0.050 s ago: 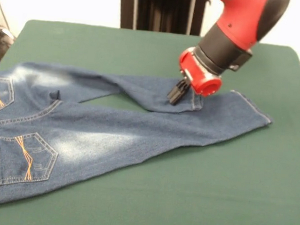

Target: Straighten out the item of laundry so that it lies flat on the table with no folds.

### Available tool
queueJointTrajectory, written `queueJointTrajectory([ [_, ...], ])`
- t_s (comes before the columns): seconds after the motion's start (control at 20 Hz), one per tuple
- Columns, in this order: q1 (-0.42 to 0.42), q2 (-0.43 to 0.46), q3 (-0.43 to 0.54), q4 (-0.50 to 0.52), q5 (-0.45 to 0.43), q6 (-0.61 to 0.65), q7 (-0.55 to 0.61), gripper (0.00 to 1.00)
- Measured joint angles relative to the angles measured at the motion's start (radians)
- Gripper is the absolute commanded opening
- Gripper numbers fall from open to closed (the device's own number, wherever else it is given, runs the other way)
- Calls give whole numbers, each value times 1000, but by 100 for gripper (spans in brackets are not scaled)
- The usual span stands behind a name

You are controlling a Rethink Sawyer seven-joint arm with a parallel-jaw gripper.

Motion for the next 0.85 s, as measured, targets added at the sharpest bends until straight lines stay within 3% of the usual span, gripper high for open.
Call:
queueJointTrajectory([
  [0.85,25,-34,20,20,-1,19,0,0],
])
